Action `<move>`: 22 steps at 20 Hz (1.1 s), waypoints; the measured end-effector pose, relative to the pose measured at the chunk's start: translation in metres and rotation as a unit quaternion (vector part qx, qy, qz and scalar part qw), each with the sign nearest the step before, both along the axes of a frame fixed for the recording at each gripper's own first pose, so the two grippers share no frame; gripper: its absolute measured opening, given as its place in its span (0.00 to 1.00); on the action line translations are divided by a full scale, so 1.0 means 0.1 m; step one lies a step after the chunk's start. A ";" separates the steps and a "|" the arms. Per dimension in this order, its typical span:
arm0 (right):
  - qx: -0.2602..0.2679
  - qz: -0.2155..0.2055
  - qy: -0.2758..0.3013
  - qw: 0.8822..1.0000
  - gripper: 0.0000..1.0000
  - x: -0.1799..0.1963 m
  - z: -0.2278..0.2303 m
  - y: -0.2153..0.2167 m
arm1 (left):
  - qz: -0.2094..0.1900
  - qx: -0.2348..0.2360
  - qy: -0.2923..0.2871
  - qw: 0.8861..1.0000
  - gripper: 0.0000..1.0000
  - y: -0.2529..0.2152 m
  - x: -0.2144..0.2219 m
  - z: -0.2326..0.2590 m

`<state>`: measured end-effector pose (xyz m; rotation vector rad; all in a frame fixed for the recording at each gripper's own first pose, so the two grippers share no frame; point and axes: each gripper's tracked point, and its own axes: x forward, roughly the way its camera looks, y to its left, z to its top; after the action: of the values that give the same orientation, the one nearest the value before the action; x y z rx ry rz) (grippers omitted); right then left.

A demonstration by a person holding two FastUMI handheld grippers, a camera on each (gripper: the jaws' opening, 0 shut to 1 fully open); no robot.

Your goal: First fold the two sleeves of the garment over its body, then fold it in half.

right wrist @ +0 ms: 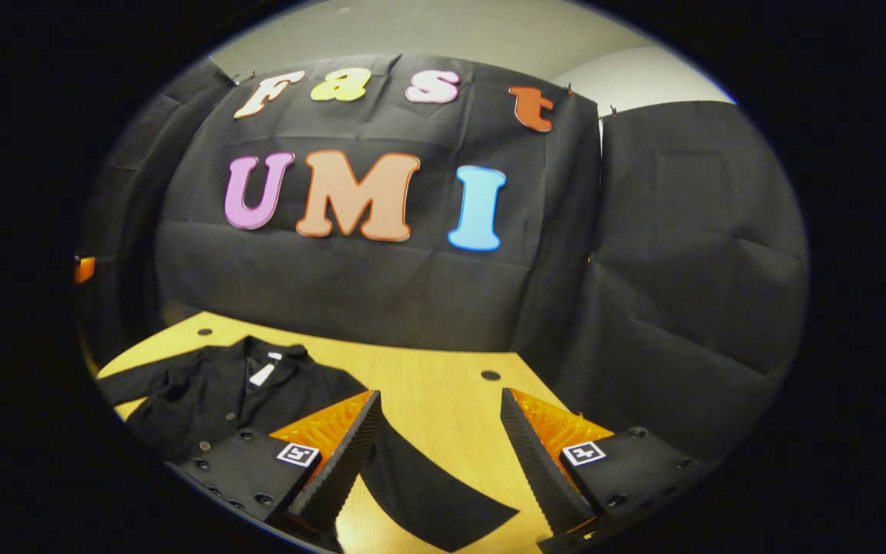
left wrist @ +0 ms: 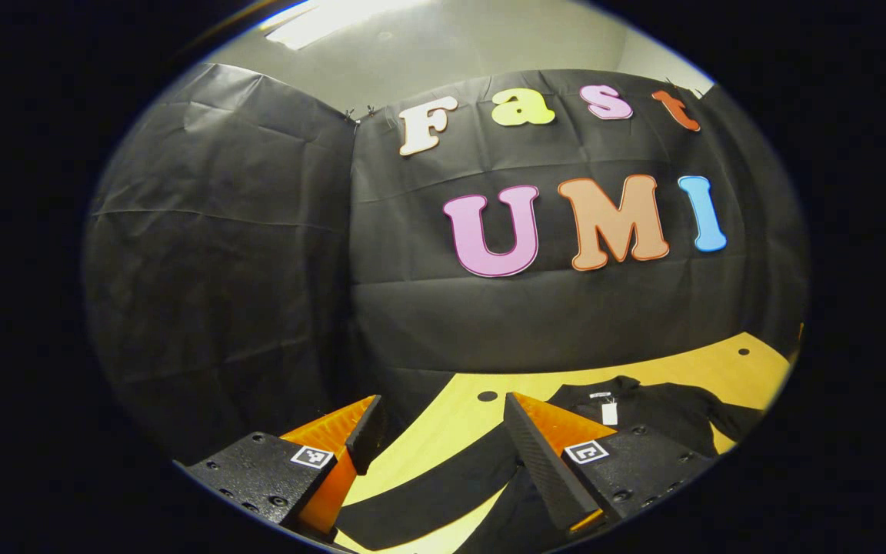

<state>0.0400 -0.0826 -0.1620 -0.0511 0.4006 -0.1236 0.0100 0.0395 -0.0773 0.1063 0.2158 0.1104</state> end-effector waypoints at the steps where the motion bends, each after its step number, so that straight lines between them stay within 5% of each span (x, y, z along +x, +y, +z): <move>1: 0.003 0.002 0.020 1.000 0.99 -0.04 -0.21 -0.03 | 0.003 0.004 0.002 1.000 0.98 0.02 -0.01 -0.02; 6: 0.060 -0.007 0.150 0.987 0.99 -0.10 -1.19 -0.20 | 0.006 -0.011 0.015 1.000 0.93 -0.07 -0.12 -0.11; 7: 0.073 -0.012 0.169 0.983 0.99 -0.06 -1.30 -0.21 | 0.005 -0.018 0.018 1.000 0.99 -0.09 -0.16 -0.15; 11: 0.099 -0.026 0.219 0.970 1.00 -0.07 -1.80 -0.22 | 0.019 -0.011 0.030 0.999 0.93 -0.05 -0.28 -0.23; 14: 0.097 -0.019 0.260 0.961 0.99 -0.03 -2.04 -0.16 | 0.029 -0.009 0.034 0.999 0.98 -0.04 -0.34 -0.23; 22: 0.099 -0.005 0.255 0.962 1.00 -0.06 -2.05 -0.16 | 0.041 -0.016 0.042 0.998 0.93 -0.06 -0.41 -0.32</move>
<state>0.0344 -0.0981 -0.3670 0.1201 0.9276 -0.0784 -0.0313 0.0337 -0.1091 0.0713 0.3056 0.1835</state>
